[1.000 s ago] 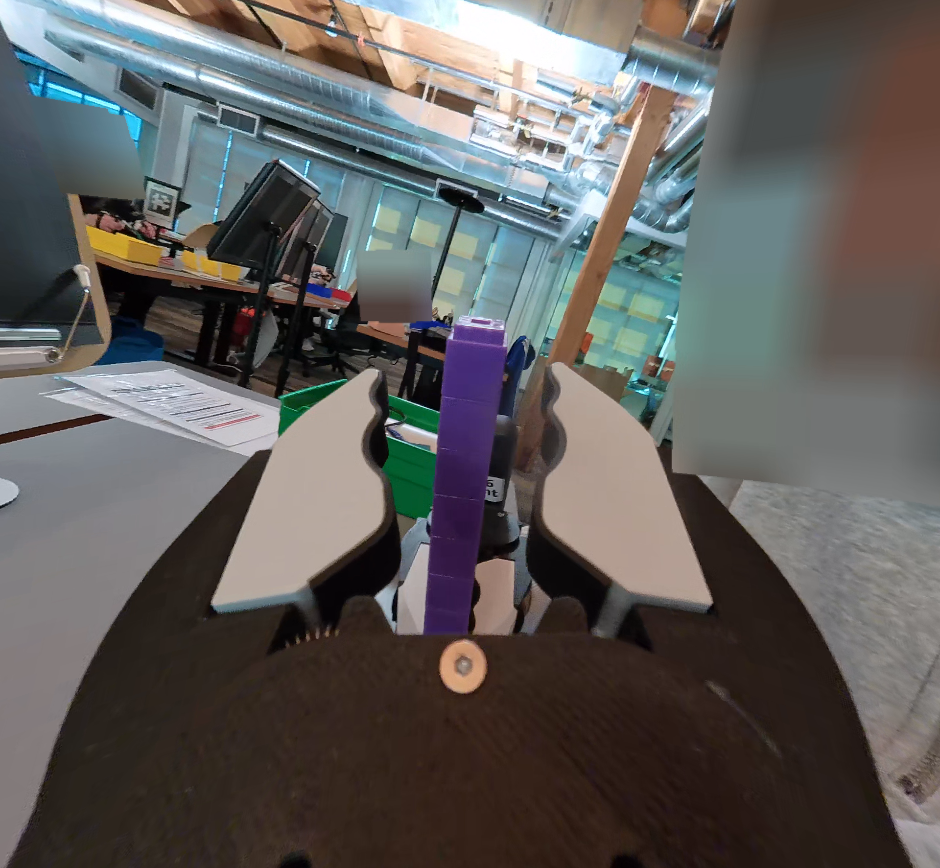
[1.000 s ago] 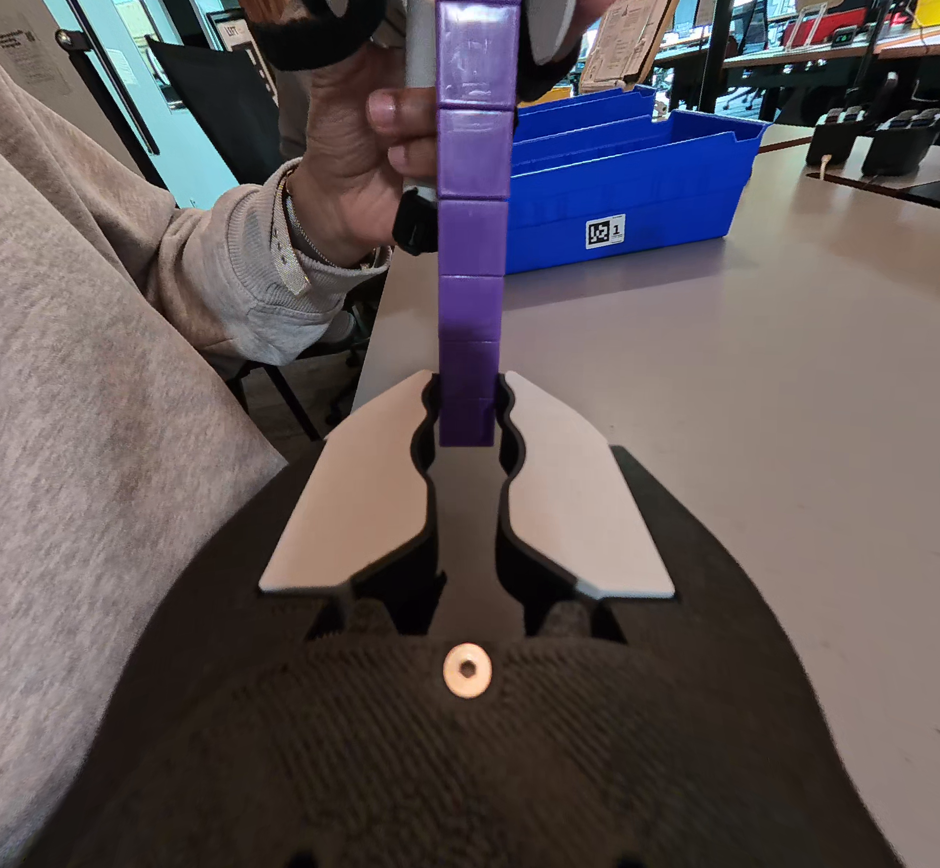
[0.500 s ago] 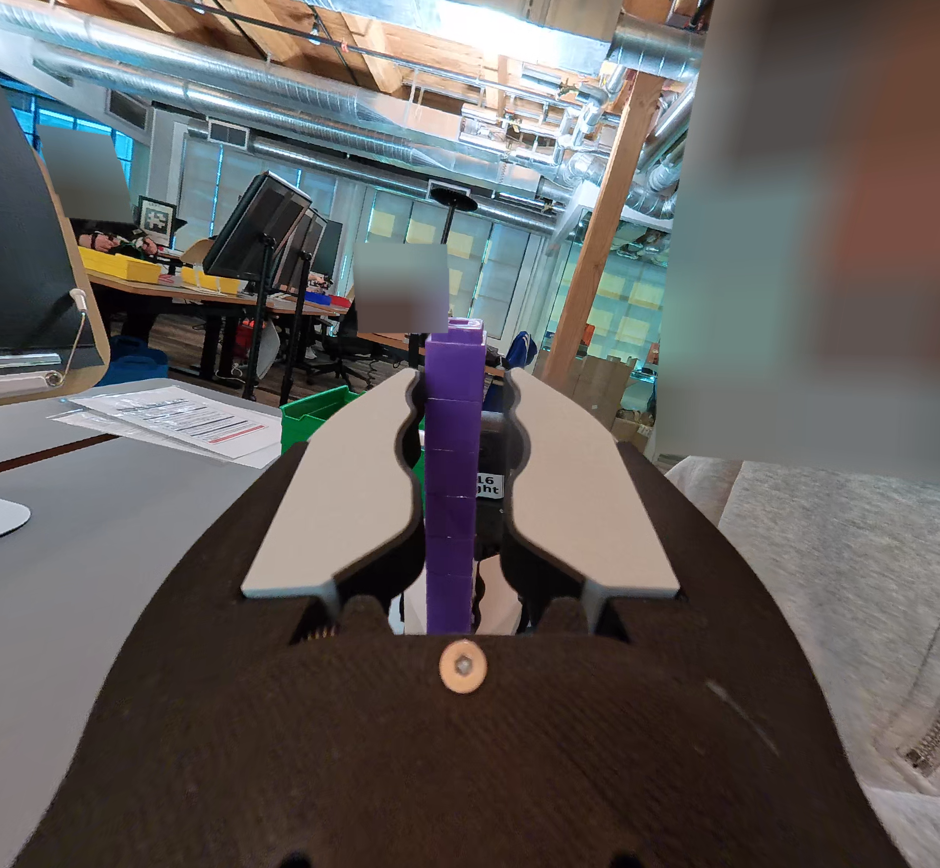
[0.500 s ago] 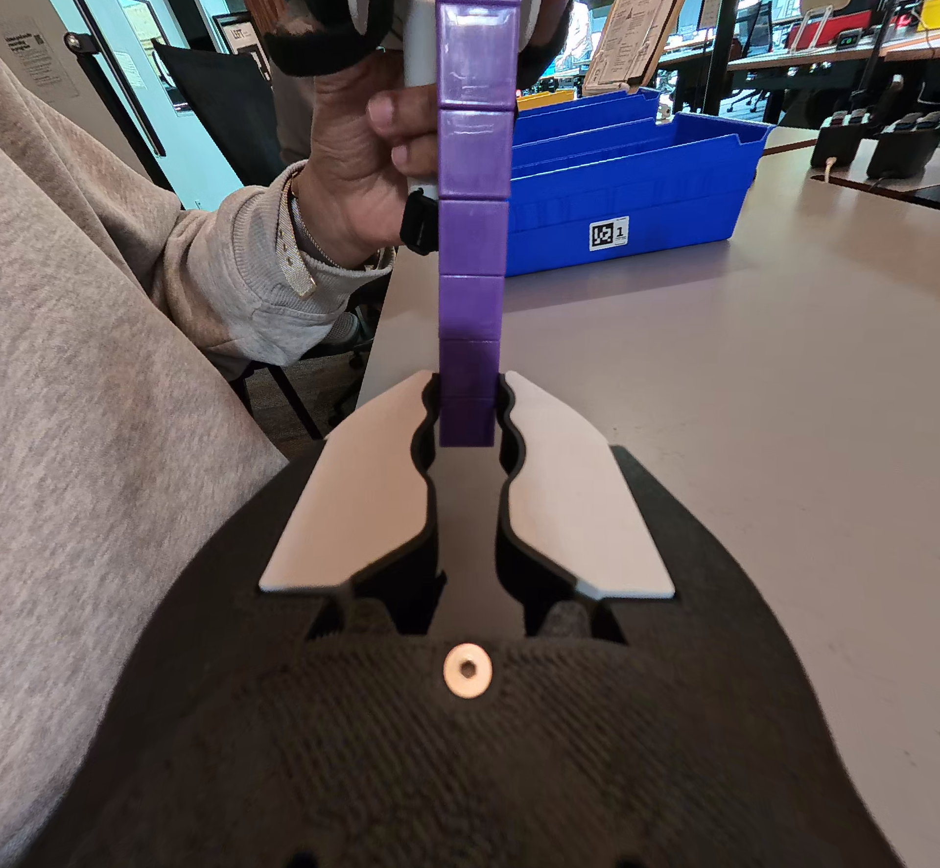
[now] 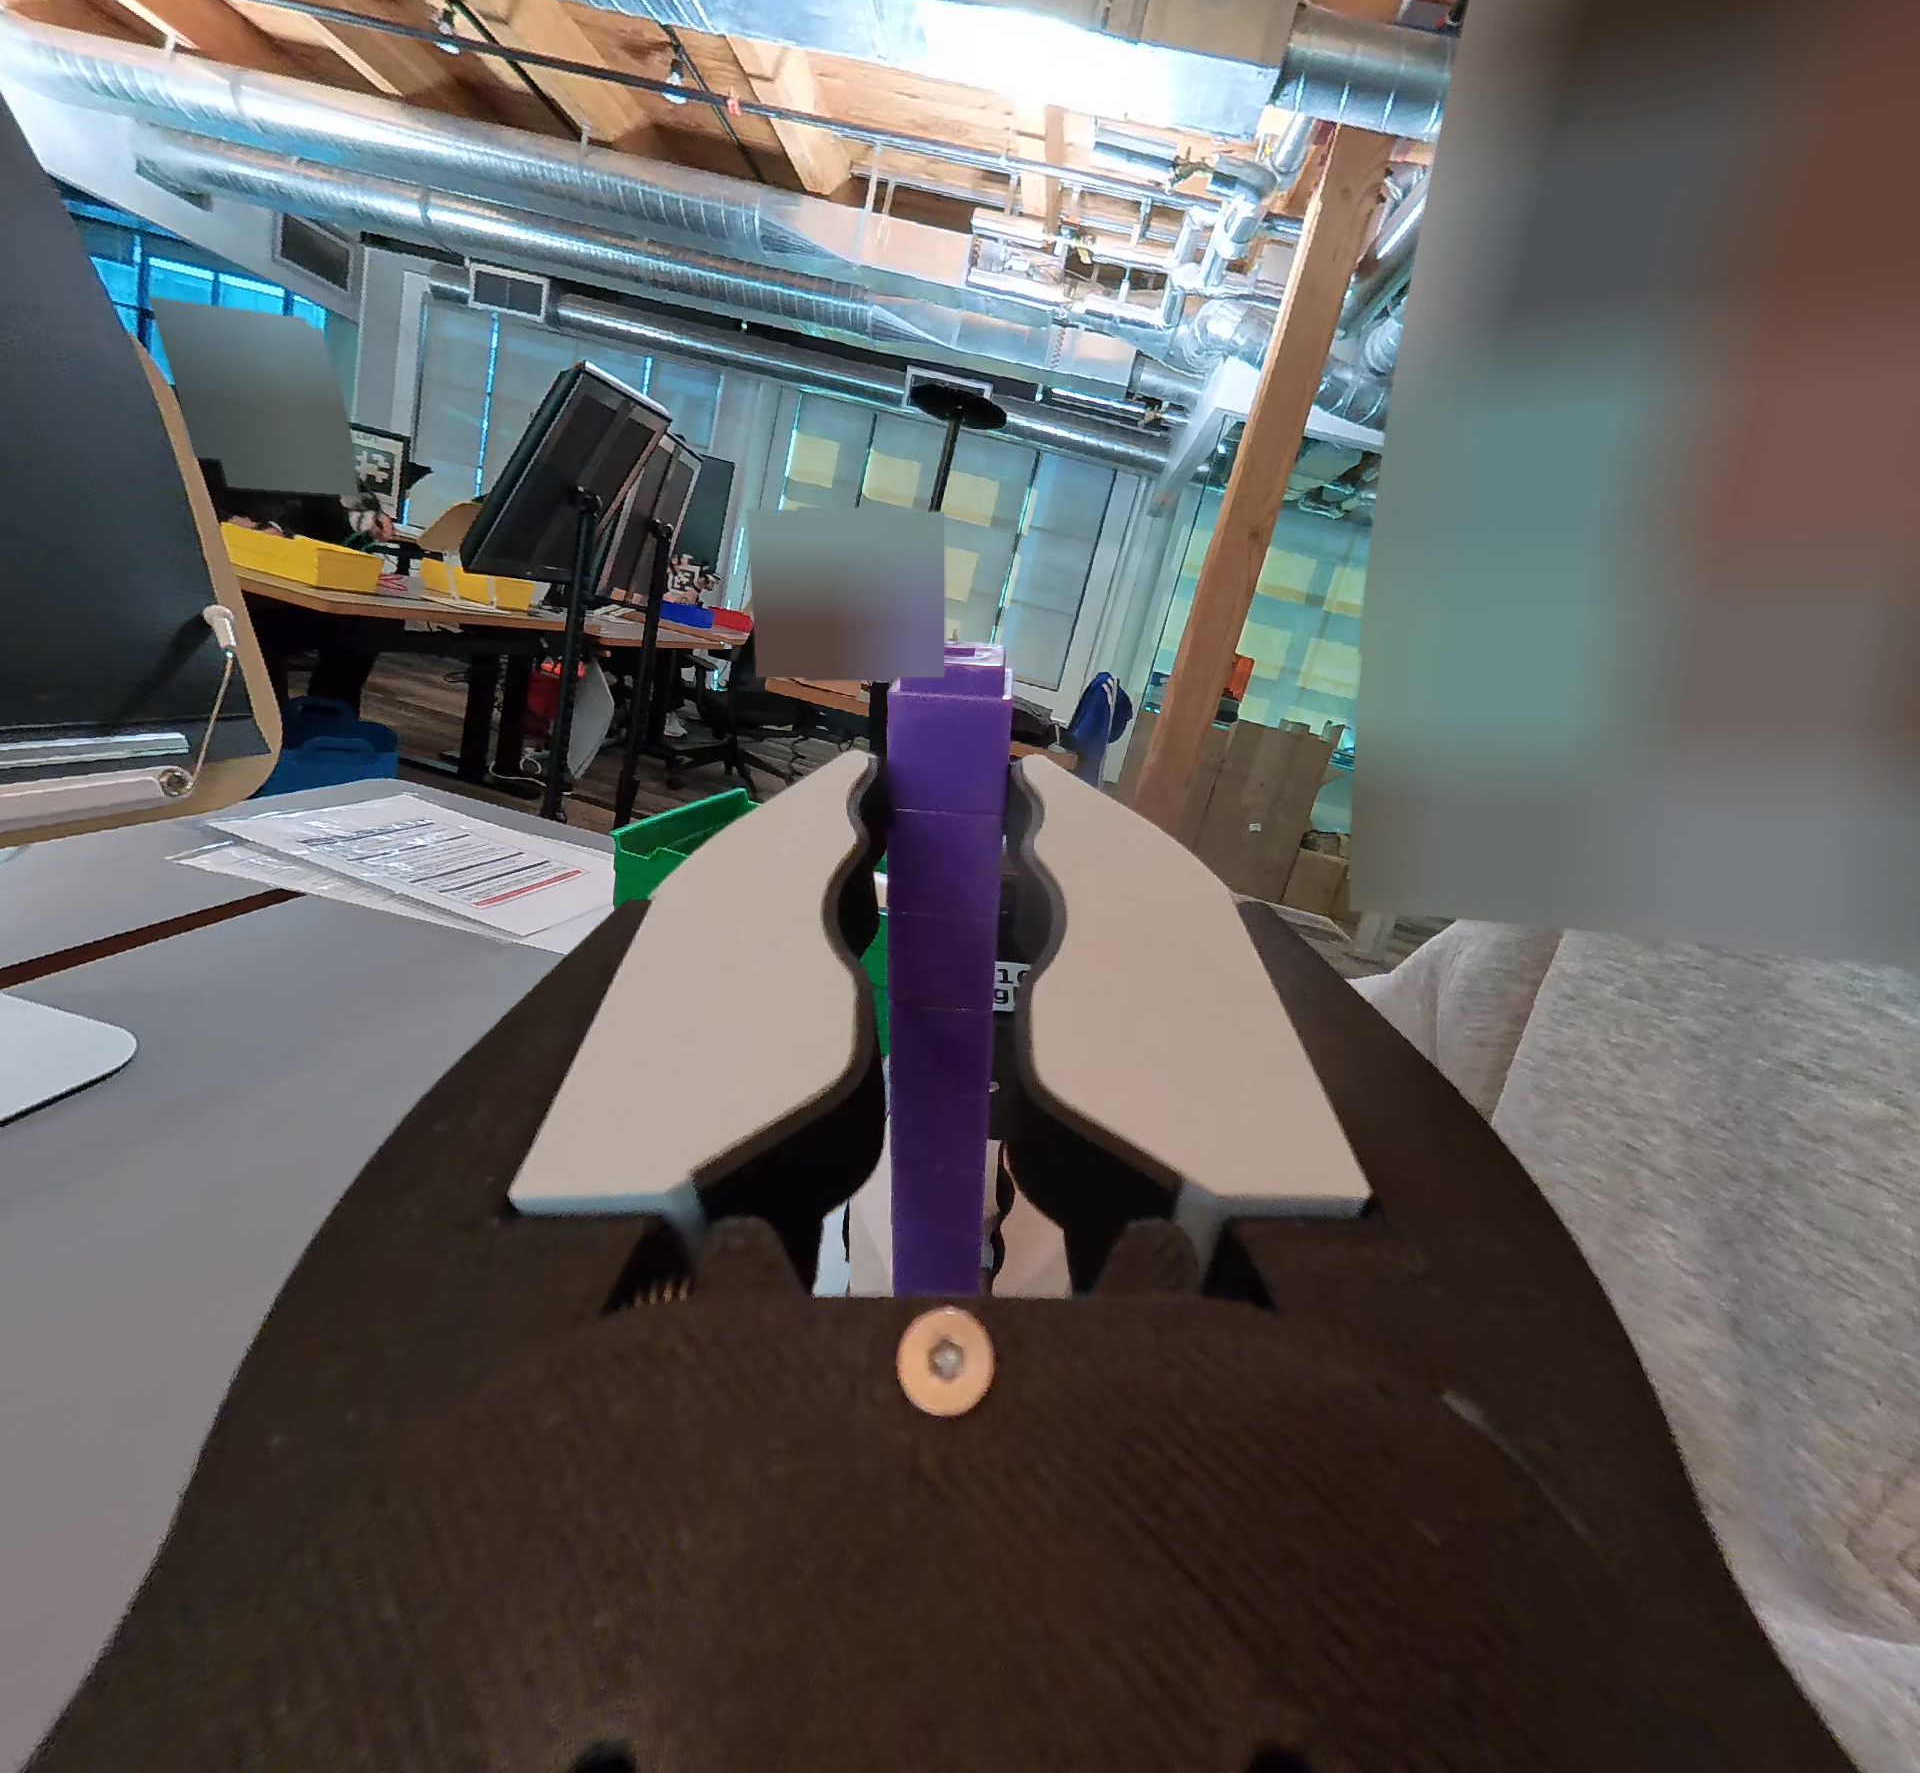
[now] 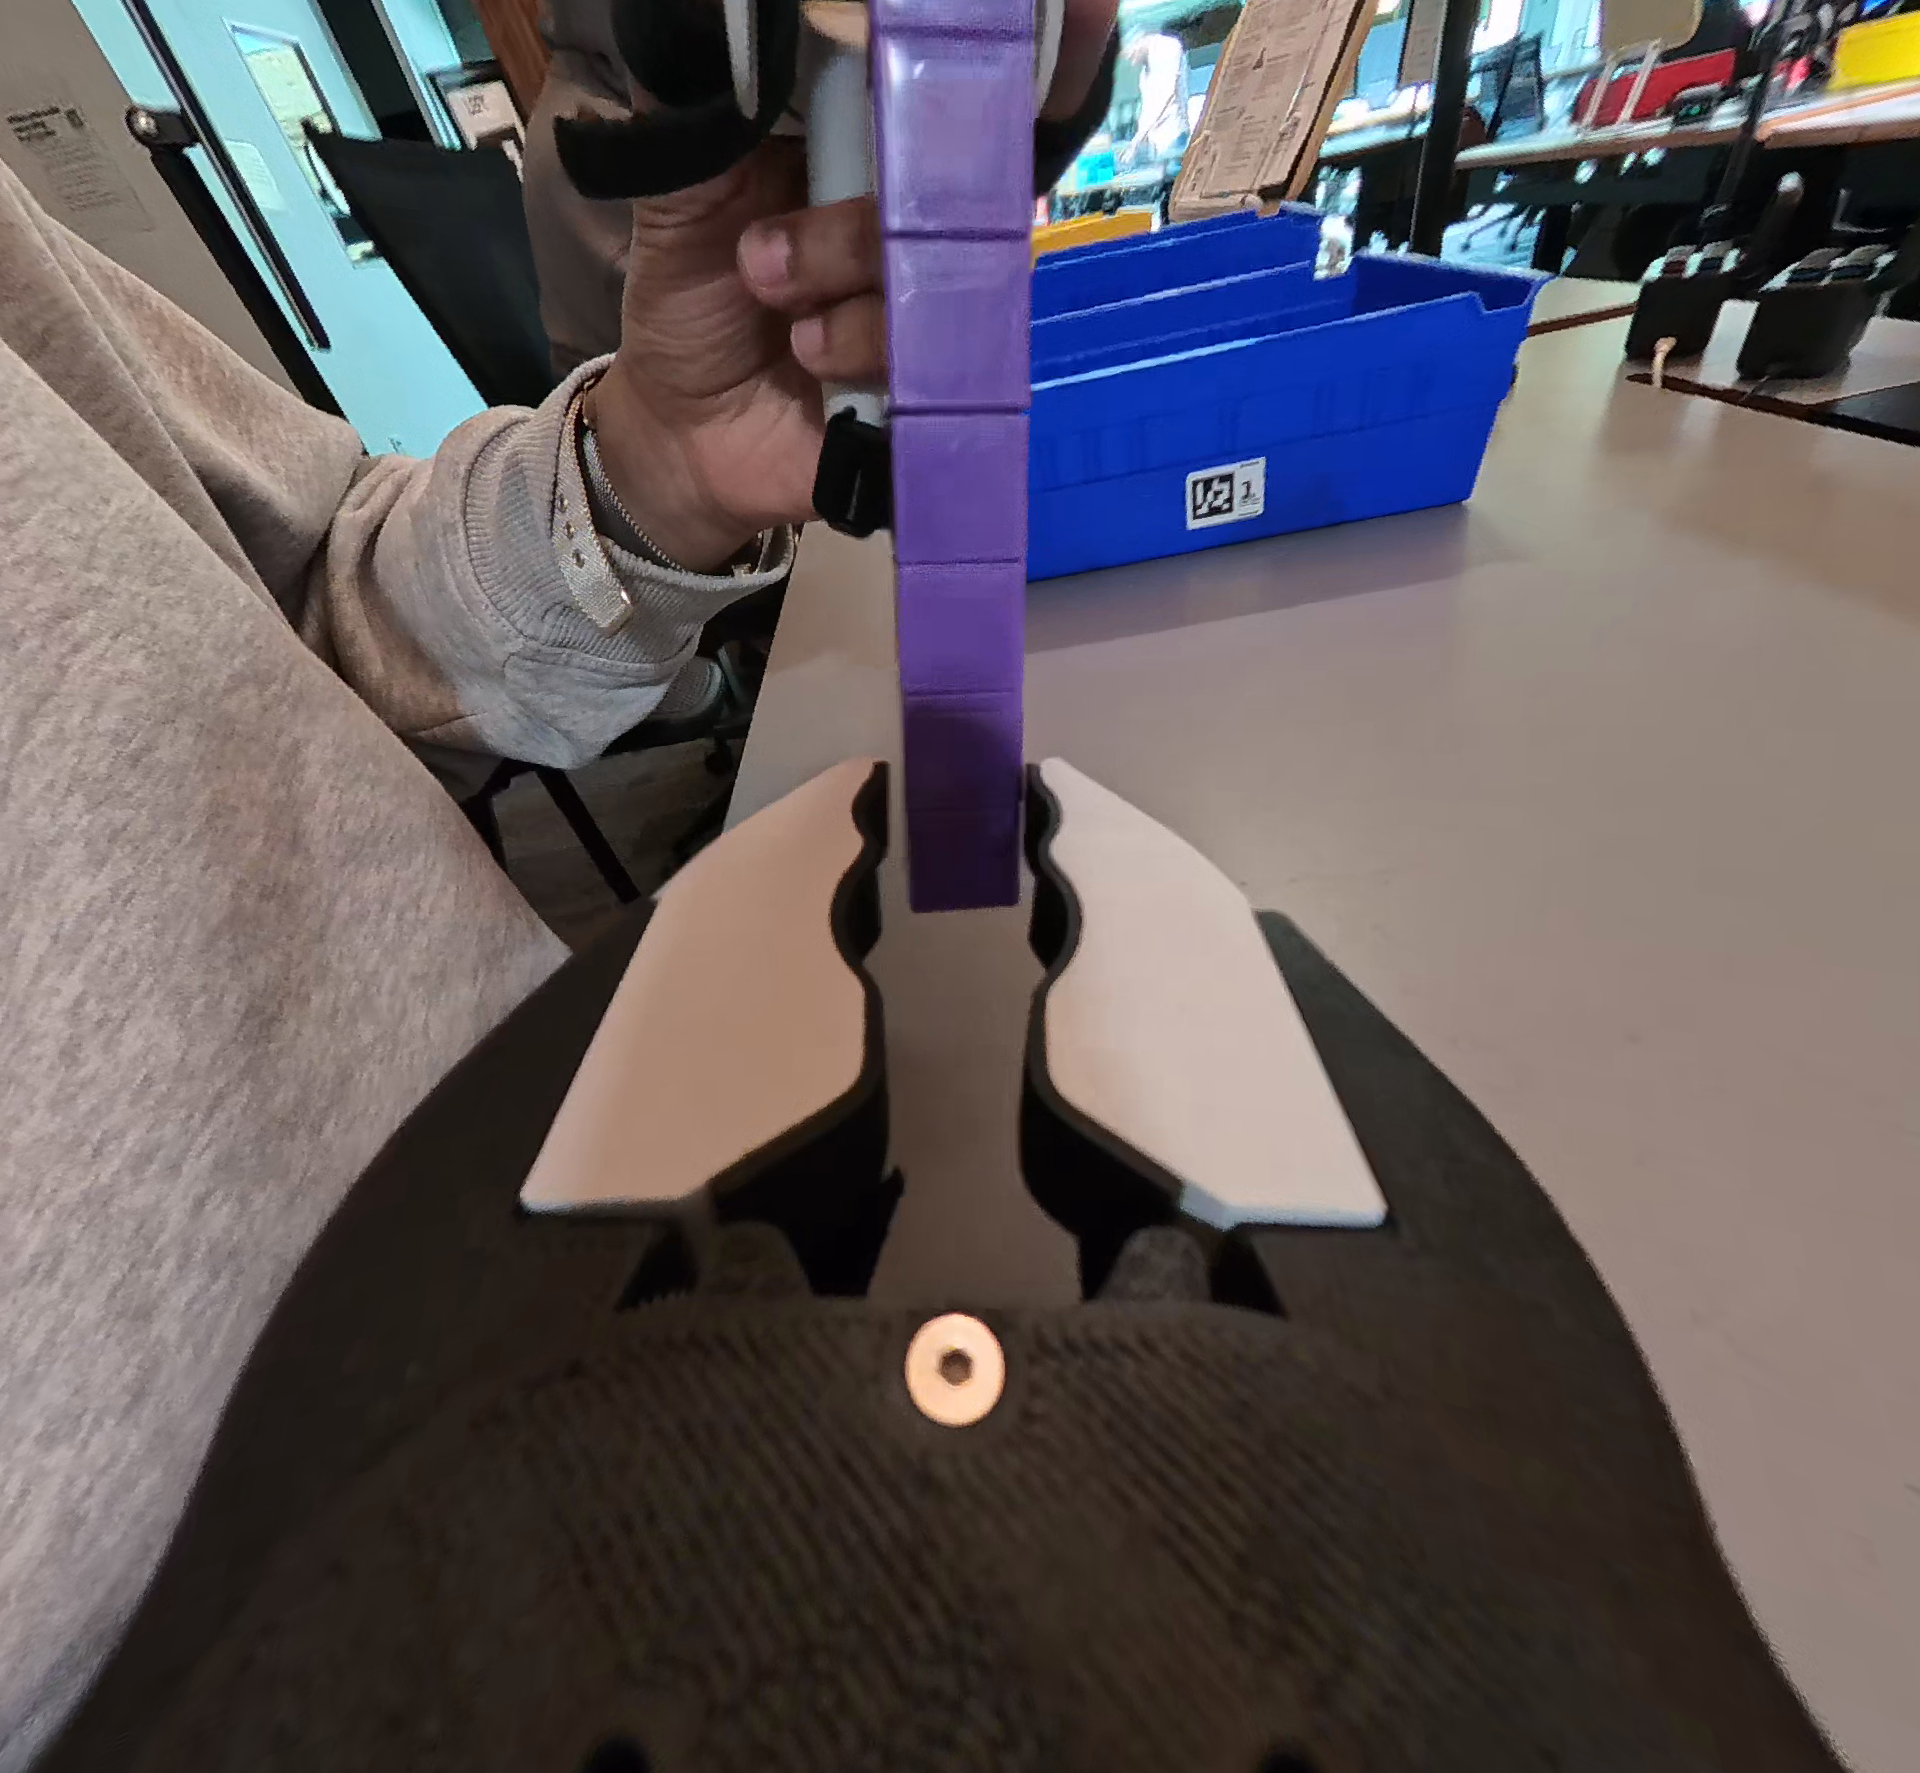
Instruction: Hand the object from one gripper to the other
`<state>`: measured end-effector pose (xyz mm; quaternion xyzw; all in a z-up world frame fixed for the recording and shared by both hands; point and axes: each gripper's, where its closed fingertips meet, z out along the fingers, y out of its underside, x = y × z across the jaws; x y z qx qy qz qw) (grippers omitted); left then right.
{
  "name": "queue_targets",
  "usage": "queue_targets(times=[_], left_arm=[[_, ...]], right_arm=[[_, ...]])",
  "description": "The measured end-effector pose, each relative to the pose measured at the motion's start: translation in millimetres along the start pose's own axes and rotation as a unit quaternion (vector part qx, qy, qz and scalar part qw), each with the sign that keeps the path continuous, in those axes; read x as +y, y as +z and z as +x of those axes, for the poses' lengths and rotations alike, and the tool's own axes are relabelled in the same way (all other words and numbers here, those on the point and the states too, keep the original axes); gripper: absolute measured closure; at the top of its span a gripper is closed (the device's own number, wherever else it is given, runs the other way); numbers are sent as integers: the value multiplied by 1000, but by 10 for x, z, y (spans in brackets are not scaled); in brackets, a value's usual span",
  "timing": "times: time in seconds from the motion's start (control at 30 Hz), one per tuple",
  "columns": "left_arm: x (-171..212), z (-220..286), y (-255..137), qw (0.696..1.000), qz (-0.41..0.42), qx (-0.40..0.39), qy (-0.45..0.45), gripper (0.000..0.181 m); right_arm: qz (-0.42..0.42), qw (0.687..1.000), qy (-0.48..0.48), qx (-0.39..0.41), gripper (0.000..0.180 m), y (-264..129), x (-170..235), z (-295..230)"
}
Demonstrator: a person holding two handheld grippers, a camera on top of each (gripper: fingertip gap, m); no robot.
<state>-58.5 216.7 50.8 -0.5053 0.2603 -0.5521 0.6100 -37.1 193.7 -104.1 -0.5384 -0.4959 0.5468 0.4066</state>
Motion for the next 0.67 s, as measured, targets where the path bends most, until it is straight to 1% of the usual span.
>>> queue_targets(times=[0.07, 0.1, 0.2, 0.3, 0.4, 0.5, 0.6, 0.67], left_arm=[[-11, -14, -8, 1000, 0, -8, 7, 161], [-13, -18, -11, 1000, -1, -12, 12, 161], [-37, -34, -26, 999, 2, -22, 23, 162], [-66, -59, -48, 999, 6, -33, 29, 161], [-87, -50, -57, 999, 9, -28, 28, 161], [-103, 30, -50, 1000, 15, 4, 22, 161], [-98, 139, -38, 999, 16, 46, 16, 162], [-93, 254, -32, 996, 17, 89, 8, 162]], right_arm=[[24, 1000, 1, 7, 139, -20, -61, 30], [36, 999, 2, 10, 134, -33, -89, 46], [57, 998, 6, 21, 124, -68, -148, 94], [65, 997, 1, 37, 117, -87, -167, 144], [62, 997, -7, 39, 117, -79, -155, 142], [68, 998, 3, 11, 121, -70, -164, 73], [74, 993, 55, -72, 135, -87, -181, -88], [78, 982, 107, -136, 136, -121, -207, -192]])
